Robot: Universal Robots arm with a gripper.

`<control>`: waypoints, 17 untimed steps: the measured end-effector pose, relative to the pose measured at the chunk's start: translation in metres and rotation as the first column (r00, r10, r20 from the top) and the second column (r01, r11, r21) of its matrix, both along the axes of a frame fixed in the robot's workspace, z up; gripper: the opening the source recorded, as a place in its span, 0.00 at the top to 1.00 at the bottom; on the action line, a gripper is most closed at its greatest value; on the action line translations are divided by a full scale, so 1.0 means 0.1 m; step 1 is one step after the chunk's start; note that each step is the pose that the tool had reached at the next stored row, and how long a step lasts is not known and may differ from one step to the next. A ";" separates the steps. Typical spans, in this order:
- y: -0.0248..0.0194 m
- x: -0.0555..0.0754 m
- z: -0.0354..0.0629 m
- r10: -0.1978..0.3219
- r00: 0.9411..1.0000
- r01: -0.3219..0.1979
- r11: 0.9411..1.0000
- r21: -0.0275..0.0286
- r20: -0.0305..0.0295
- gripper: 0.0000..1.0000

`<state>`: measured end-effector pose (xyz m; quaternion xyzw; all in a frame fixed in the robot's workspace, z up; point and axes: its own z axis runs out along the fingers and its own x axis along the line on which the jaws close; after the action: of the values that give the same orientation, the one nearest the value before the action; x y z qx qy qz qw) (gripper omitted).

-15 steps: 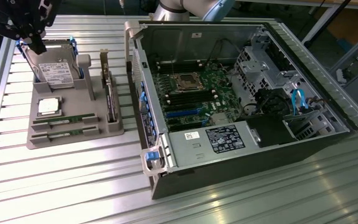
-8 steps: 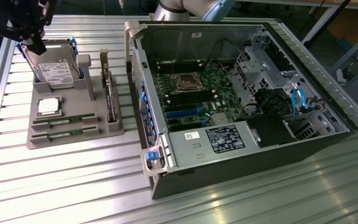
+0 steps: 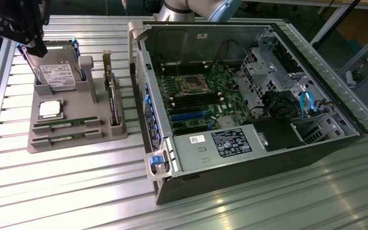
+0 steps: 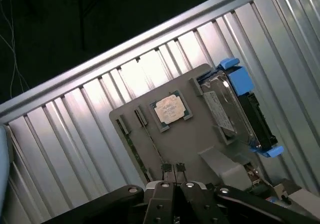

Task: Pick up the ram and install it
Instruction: 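Pick up the ram and move it above insertion slot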

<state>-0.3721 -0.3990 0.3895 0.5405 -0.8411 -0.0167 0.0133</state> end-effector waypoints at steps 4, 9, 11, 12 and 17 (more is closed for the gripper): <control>0.000 0.00 -0.003 0.092 0.996 -0.092 0.996 0.000 0.000 0.90; 0.000 0.00 -0.008 0.233 0.973 -0.233 0.973 0.000 0.000 0.90; 0.000 0.00 -0.009 0.272 0.962 -0.272 0.962 0.000 0.000 0.90; 0.000 0.00 -0.010 0.292 0.956 -0.292 0.956 0.000 0.000 0.90; 0.000 0.00 -0.014 0.376 0.927 -0.376 0.927 0.000 0.000 0.90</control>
<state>-0.3721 -0.3990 0.3882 0.6915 -0.7221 -0.0138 0.0162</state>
